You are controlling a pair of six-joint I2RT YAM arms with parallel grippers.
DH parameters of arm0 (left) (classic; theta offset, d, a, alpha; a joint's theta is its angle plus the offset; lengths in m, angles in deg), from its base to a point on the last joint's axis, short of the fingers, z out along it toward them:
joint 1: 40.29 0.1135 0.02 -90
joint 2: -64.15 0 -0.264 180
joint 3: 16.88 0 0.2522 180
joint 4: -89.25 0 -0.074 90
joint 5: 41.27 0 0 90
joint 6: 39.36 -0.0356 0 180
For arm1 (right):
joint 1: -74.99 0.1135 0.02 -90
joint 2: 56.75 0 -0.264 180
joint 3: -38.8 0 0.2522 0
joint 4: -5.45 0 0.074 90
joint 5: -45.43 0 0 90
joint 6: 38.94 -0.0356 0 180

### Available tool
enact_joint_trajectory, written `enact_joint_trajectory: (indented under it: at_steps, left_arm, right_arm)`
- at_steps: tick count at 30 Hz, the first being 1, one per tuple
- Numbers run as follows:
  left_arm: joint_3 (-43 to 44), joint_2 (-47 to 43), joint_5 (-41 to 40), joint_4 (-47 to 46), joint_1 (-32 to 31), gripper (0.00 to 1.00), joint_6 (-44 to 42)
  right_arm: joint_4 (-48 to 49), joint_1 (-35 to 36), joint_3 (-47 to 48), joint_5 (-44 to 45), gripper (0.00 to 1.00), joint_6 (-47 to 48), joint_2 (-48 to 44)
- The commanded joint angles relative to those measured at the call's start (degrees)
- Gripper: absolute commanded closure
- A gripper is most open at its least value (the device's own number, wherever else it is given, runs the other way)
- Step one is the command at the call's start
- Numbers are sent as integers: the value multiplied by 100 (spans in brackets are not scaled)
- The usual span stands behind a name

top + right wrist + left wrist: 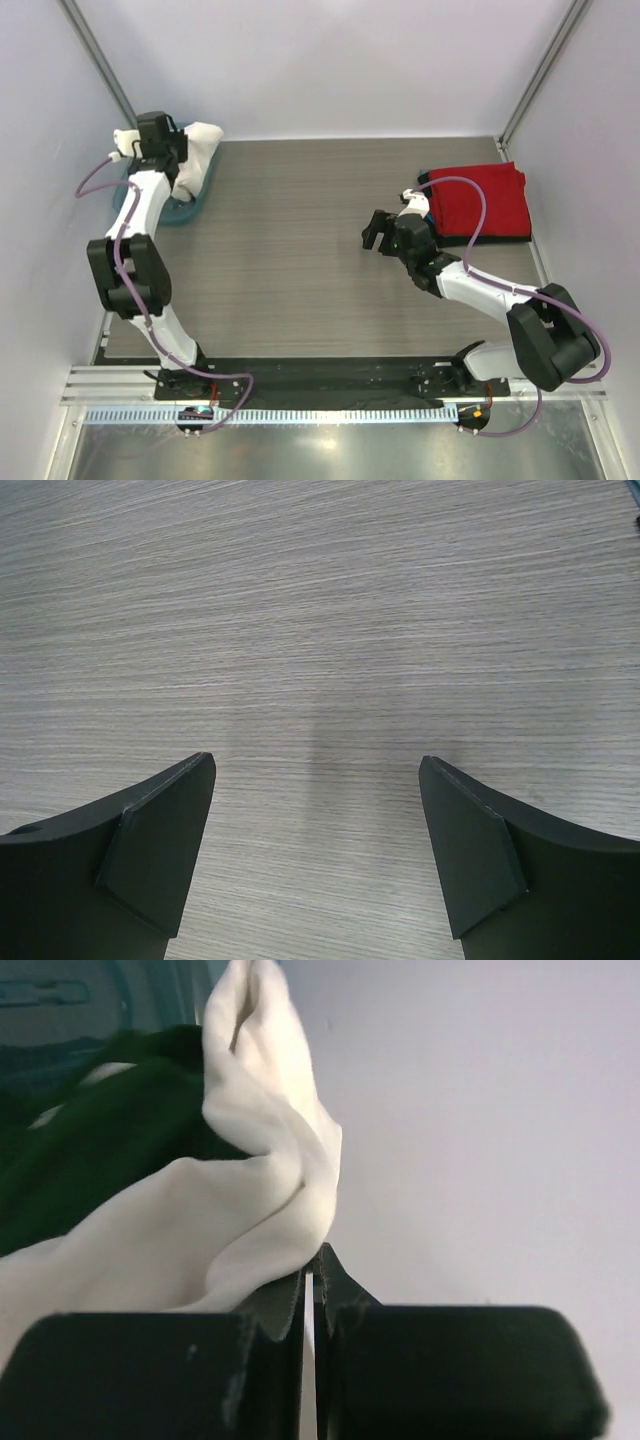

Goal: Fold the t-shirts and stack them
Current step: Grab the tshirt from the pile, then move the tshirt to the center of the board

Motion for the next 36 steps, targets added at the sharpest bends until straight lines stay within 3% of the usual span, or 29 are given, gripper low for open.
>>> enact_joint_trajectory:
  at_steps: [1,5,9,13,16,22,25,28,30,31,32,33,34,35,36]
  left_arm:
    - [-367,-884,32,-741,-96,100,357]
    - [-1726,-1719,146,-1636,-245,100,849]
    - [-2275,-2667,112,-2410,-622,100,675]
    - [-1829,-3266,-389,-2464,-1264,100,-562]
    - [-821,-3364,-390,-2306,-1721,100,-1493]
    - [-237,-3540,-266,-2332,-3074,100,-2409]
    - [-402,-3497,-521,-2350,-3410,100,-2271]
    - [-578,-3339,-1169,-1413,-3410,100,-1833]
    - [-964,-3321,-1137,-961,-3410,100,-1533]
    - [-1575,-3329,-963,-1013,-3427,97,-1454]
    - [-1903,-3329,-926,-1144,-3436,74,-1366]
    - [-2193,-3286,-874,-1163,-3436,59,-1165]
    - [-2649,-3155,-890,-1085,-3436,37,-1024]
    - [-2810,-3101,-925,-710,-3428,1,-857]
    - [-2951,-3066,-943,-619,-3427,0,-812]
  right_arm:
    - [197,-16,150,13,11,61,-13]
    - [214,-7,167,-40,11,61,22]
    - [179,-16,176,-14,11,69,31]
    - [188,-7,167,21,11,96,13]
    - [127,-7,202,100,11,104,-4]
    - [39,-16,45,715,10,43,-452]
    - [205,-16,-184,892,10,25,-759]
    - [162,-16,-272,1118,10,17,-918]
    - [-57,-16,-246,1400,10,-27,-1015]
    - [-84,-16,-272,1602,10,-36,-1067]
    - [-84,-25,-351,1673,10,-45,-1207]
    - [-67,-25,-377,1700,9,-54,-1261]
    - [-23,-25,-421,1657,9,-45,-1314]
    - [73,-25,-483,1622,9,-28,-1349]
    - [117,-25,-492,1552,9,16,-1332]
